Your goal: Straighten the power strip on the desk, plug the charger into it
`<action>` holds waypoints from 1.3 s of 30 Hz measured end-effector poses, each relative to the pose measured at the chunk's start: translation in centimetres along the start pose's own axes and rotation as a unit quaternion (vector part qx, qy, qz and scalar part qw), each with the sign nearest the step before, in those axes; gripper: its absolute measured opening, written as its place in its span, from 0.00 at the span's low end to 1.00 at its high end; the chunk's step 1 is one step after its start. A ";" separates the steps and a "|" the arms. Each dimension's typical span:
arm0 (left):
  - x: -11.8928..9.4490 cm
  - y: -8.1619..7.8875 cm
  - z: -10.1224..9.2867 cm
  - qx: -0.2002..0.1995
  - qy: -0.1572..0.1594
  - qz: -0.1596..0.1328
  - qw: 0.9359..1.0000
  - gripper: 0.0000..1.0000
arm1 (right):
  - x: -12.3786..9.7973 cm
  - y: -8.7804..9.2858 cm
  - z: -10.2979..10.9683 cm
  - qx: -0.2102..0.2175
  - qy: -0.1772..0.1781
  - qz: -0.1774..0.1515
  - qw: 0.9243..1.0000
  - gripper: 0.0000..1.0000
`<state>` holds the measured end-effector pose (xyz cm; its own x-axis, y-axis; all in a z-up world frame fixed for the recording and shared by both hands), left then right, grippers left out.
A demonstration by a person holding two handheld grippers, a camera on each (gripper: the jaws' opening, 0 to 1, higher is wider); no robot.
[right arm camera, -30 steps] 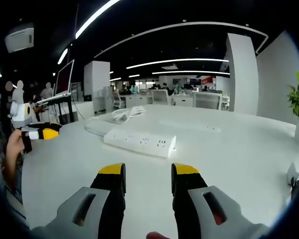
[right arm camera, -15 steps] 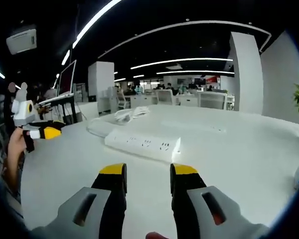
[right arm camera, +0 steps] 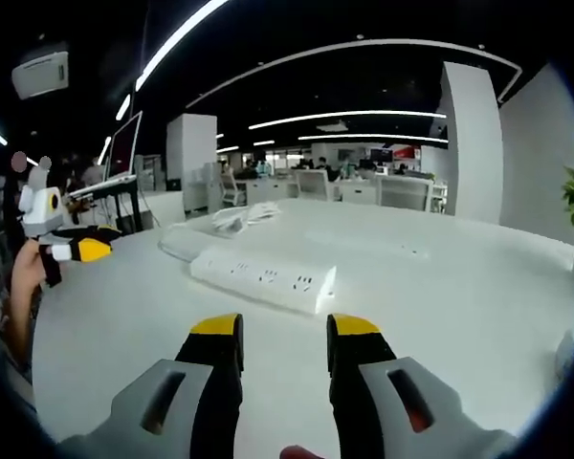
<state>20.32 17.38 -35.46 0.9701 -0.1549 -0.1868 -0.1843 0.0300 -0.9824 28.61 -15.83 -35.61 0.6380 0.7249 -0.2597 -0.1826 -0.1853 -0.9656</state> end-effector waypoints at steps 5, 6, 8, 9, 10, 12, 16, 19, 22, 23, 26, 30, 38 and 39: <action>0.5 -0.3 -0.3 0.003 0.007 0.001 1.000 0.46 | 0.3 0.0 -0.4 -0.005 0.001 0.005 1.000 0.35; 0.6 -0.3 -0.3 0.004 0.007 0.001 1.000 0.46 | 0.3 0.0 -0.6 -0.004 0.002 0.007 1.000 0.35; 0.9 -0.5 -0.4 0.007 0.010 -0.001 1.000 0.45 | 0.3 0.2 -0.6 -0.004 0.003 0.009 1.000 0.35; 1.0 -0.6 -0.4 0.007 0.012 -0.001 1.000 0.45 | 0.3 0.2 -0.7 -0.004 0.004 0.010 1.000 0.35; 1.0 -0.6 -0.5 0.008 0.013 0.000 1.000 0.45 | 0.3 0.2 -0.8 -0.004 0.004 0.011 1.000 0.35; 1.3 -0.7 -0.5 0.010 0.017 0.001 1.000 0.45 | 0.3 0.2 -1.0 -0.003 0.005 0.010 1.000 0.35; 1.7 -0.7 -0.6 0.012 0.021 0.006 1.000 0.45 | 0.3 0.3 -1.1 -0.007 0.006 0.013 1.000 0.35; 1.9 -0.6 -0.5 0.013 0.022 0.009 1.000 0.45 | 0.4 0.5 -1.3 -0.008 0.005 0.017 1.000 0.35; 2.0 -0.6 -0.5 0.011 0.023 0.010 1.000 0.45 | 0.6 0.5 -1.4 -0.007 0.003 0.018 1.000 0.35; 2.0 -0.6 -0.5 0.010 0.023 0.010 1.000 0.45 | 0.7 0.5 -1.5 -0.004 0.001 0.017 1.000 0.35; 2.2 -0.4 -0.4 0.013 0.022 0.007 1.000 0.45 | 0.9 0.6 -1.4 -0.006 0.000 0.020 1.000 0.35; 2.7 0.0 0.0 0.013 0.021 0.007 1.000 0.45 | 1.2 0.8 -1.3 -0.012 -0.001 0.027 1.000 0.35; 3.1 0.4 0.4 0.012 0.024 0.019 0.999 0.43 | 1.7 1.0 -1.1 -0.013 -0.003 0.026 1.000 0.35; 3.1 0.4 0.4 0.013 0.025 0.019 0.999 0.43 | 1.8 1.0 -1.2 -0.013 -0.003 0.027 1.000 0.35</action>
Point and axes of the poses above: the point that each gripper's makers call its tool centre point, and the gripper's own axes: x roughly forward along the fingers, z roughly to its left, y roughly out of its underside, the point moved 7 cm from there along -x, roughly backward along the fingers, and after that the axes turned 12 degrees about -y, right-handed, at the moved point
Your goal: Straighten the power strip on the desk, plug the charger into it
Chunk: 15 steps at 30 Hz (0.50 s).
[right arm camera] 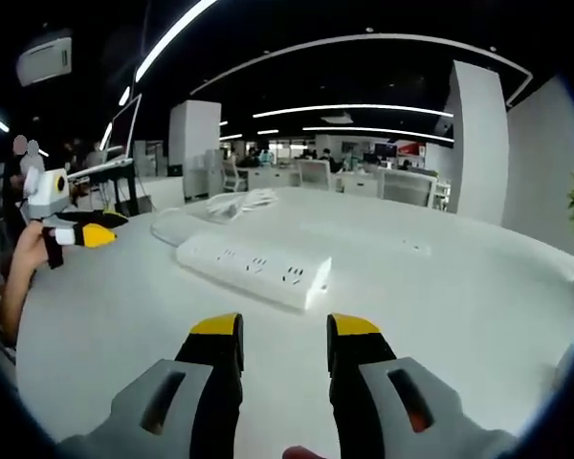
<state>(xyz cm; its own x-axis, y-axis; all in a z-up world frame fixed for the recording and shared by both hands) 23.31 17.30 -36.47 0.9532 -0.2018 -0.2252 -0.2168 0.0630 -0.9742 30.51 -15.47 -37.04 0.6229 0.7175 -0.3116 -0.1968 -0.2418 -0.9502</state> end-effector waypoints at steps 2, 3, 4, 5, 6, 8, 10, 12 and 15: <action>0.1 -0.1 0.1 -0.001 0.001 0.000 1.000 0.43 | 0.2 0.1 0.0 0.000 -0.001 0.002 1.000 0.35; 0.2 -0.1 0.1 -0.002 0.002 -0.001 1.000 0.43 | 0.3 0.2 0.0 0.001 -0.002 0.003 1.000 0.35; 0.3 -0.1 0.1 -0.002 0.004 -0.002 1.000 0.43 | 0.4 0.2 0.0 0.002 -0.003 0.003 1.000 0.35; 0.4 -0.1 0.2 -0.004 0.004 -0.002 1.000 0.43 | 0.5 0.3 0.0 0.003 -0.004 0.003 1.000 0.35; 0.4 -0.1 0.2 -0.004 0.004 -0.002 1.000 0.43 | 0.6 0.3 -0.1 0.005 -0.004 0.003 1.000 0.35; 0.6 -0.1 0.4 -0.006 0.005 -0.001 1.000 0.43 | 0.7 0.2 -0.1 0.004 -0.005 0.004 1.000 0.35; 0.7 -0.1 0.5 -0.007 0.005 0.001 1.000 0.43 | 0.8 0.2 -0.1 0.002 -0.004 0.005 1.000 0.35; 0.8 -0.1 0.7 -0.007 0.005 0.002 1.000 0.43 | 0.9 0.1 -0.3 0.000 -0.003 0.005 1.000 0.35; 0.9 -0.2 0.8 -0.008 0.004 0.002 1.000 0.43 | 0.9 0.0 -0.8 0.007 -0.002 -0.001 1.000 0.35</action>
Point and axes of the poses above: the point that each gripper's makers call its tool centre point, and the gripper's own axes: x roughly forward along the fingers, z roughly to its left, y roughly out of its underside, the point moved 7 cm from there along -x, roughly backward along the fingers, and after that the axes turned 12 degrees about -y, right-handed, at the moved point
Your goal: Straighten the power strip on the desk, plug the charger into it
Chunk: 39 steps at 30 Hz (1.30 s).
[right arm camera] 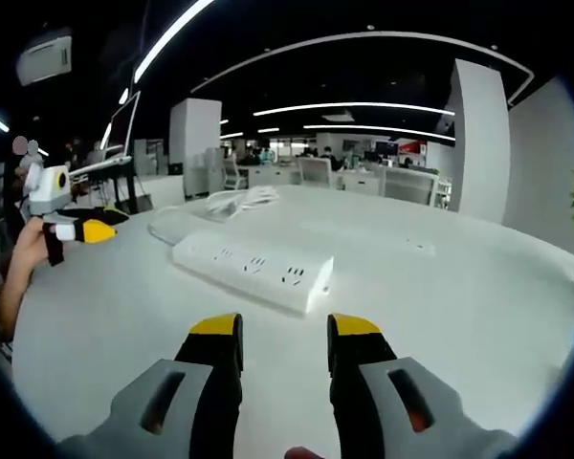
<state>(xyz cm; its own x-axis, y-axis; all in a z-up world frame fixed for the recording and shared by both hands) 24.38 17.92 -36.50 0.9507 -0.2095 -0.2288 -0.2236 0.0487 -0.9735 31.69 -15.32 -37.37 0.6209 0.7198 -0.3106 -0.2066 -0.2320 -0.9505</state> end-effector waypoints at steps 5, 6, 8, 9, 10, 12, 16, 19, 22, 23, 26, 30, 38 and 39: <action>0.3 -0.4 0.1 0.005 0.001 -0.003 1.000 0.43 | 0.2 0.0 -0.2 0.005 0.005 -0.005 1.000 0.35; 0.4 -0.5 0.1 0.007 0.002 -0.003 1.000 0.43 | 0.2 0.1 -0.3 0.006 0.006 -0.005 1.000 0.35; 0.5 -0.6 0.2 0.010 0.001 -0.001 1.000 0.43 | 0.3 0.1 -0.4 0.008 0.006 -0.003 1.000 0.35; 0.5 -0.7 0.2 0.011 0.001 -0.001 1.000 0.43 | 0.3 0.2 -0.5 0.007 0.006 -0.002 1.000 0.35; 0.5 -0.7 0.2 0.013 0.001 -0.001 1.000 0.43 | 0.3 0.2 -0.5 0.007 0.007 -0.001 1.000 0.35; 0.6 -0.8 0.2 0.013 0.003 -0.001 1.000 0.43 | 0.3 0.3 -0.6 0.007 0.008 0.001 1.000 0.35; 0.8 -1.0 0.2 0.011 0.005 -0.002 1.000 0.42 | 0.4 0.4 -0.8 0.007 0.011 0.002 1.000 0.35; 1.0 -1.1 0.3 0.011 0.006 -0.002 1.000 0.42 | 0.5 0.4 -1.0 0.006 0.012 0.005 1.000 0.35; 1.3 -1.1 0.4 0.013 0.009 0.000 1.000 0.42 | 0.5 0.3 -1.2 0.003 0.014 0.007 1.000 0.35; 1.4 -1.1 0.4 0.015 0.012 0.002 1.000 0.42 | 0.5 0.3 -1.3 0.001 0.013 0.008 1.000 0.35; 1.6 -1.2 0.5 0.021 0.013 0.006 1.000 0.42 | 0.6 0.2 -1.5 -0.007 0.011 0.011 1.000 0.34; 1.8 -1.3 0.6 0.025 0.013 0.005 1.000 0.41 | 0.9 0.5 -2.0 -0.008 0.011 0.018 1.000 0.34; 2.4 -1.3 0.8 0.023 0.017 0.007 1.000 0.40 | 0.7 0.3 -2.5 -0.011 0.015 0.015 1.000 0.33; 2.5 -1.3 0.8 0.022 0.018 0.007 1.000 0.40 | 0.6 0.2 -2.6 -0.014 0.016 0.014 1.000 0.33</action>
Point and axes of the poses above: the point that each gripper's makers call its tool centre point, and the gripper's own axes: x roughly forward along the fingers, z roughly to its left, y roughly out of its underside, the point moved 7 cm from there along -x, roughly backward along the fingers, and after that the axes turned 12 degrees about -y, right-handed, at the moved point
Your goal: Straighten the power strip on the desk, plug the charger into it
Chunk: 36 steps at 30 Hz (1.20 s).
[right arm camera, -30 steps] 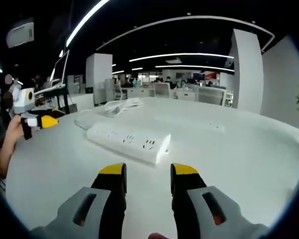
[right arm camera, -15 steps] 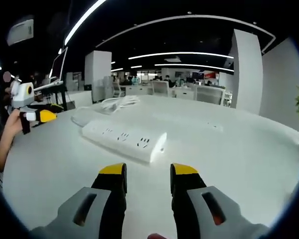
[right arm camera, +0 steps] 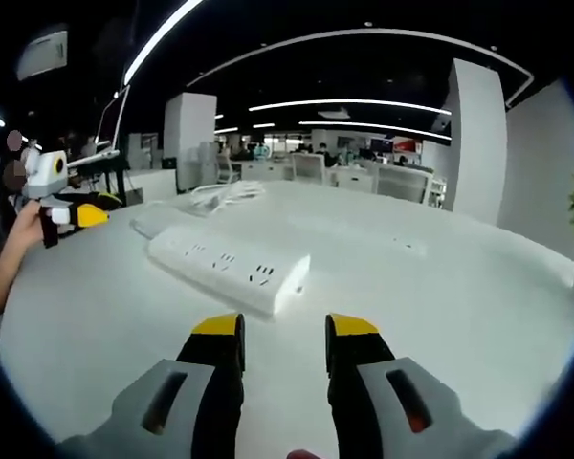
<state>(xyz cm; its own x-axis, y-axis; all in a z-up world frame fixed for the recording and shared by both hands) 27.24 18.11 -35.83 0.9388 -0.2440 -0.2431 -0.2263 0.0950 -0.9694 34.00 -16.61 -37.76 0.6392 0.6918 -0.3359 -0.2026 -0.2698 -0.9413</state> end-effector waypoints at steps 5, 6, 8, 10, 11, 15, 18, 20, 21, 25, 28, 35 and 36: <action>0.3 0.0 0.0 -0.001 0.002 0.002 1.000 0.40 | 0.0 -0.3 -0.2 -0.001 -0.001 -0.003 1.000 0.32; 0.3 0.1 0.0 0.000 0.001 0.002 1.000 0.40 | 0.1 -0.3 -0.2 -0.002 -0.002 -0.002 1.000 0.32; 0.2 0.1 0.0 -0.001 0.002 0.002 1.000 0.40 | 0.2 -0.3 -0.3 -0.002 -0.005 0.005 1.000 0.32; 0.2 0.0 0.0 -0.002 0.003 0.001 1.000 0.40 | 0.4 -0.3 -0.3 -0.003 -0.006 0.009 1.000 0.32; 0.2 0.0 0.1 -0.002 0.002 0.001 1.000 0.40 | 0.5 -0.4 -0.3 -0.004 -0.007 0.011 1.000 0.32; 0.0 0.0 0.2 -0.002 0.002 0.000 1.000 0.40 | 1.0 -0.3 0.1 -0.006 -0.016 0.024 1.000 0.32; -0.1 -0.1 0.3 -0.003 0.003 -0.001 1.000 0.40 | 1.1 -0.4 0.4 -0.012 -0.019 0.030 0.999 0.33; -0.1 -0.1 0.4 -0.004 0.003 -0.001 1.000 0.40 | 1.3 -0.5 0.6 -0.010 -0.023 0.031 0.999 0.33; -0.2 -0.1 0.5 -0.005 0.003 -0.002 1.000 0.40 | 1.4 -0.5 0.6 -0.008 -0.025 0.034 0.999 0.33; -0.3 -0.1 0.7 -0.003 0.001 -0.001 1.000 0.40 | 1.8 -0.6 0.8 -0.014 -0.026 0.041 0.999 0.33; -0.3 -0.1 0.9 -0.002 0.000 0.000 1.000 0.40 | 2.0 -0.9 0.5 -0.013 -0.030 0.038 0.999 0.33; 0.0 -0.5 0.9 -0.001 -0.006 0.002 1.000 0.40 | 2.2 -1.1 0.1 -0.014 -0.035 0.040 0.998 0.33; 0.1 -0.6 0.8 0.001 -0.005 0.003 1.000 0.40 | 2.1 -1.2 0.0 -0.014 -0.036 0.039 0.998 0.33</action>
<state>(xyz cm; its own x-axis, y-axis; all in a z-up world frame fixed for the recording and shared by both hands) 27.67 18.77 -35.26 0.9401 -0.2330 -0.2489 -0.2319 0.0984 -0.9678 35.57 -14.78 -37.37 0.5668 0.7140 -0.4110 -0.2288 -0.3428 -0.9111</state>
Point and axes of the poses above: the point that each gripper's makers call its tool centre point, and the gripper's own axes: x roughly forward along the fingers, z roughly to its left, y roughly out of its underside, the point moved 7 cm from there along -x, roughly backward along the fingers, and after that the axes turned 12 degrees about -y, right-handed, at the moved point
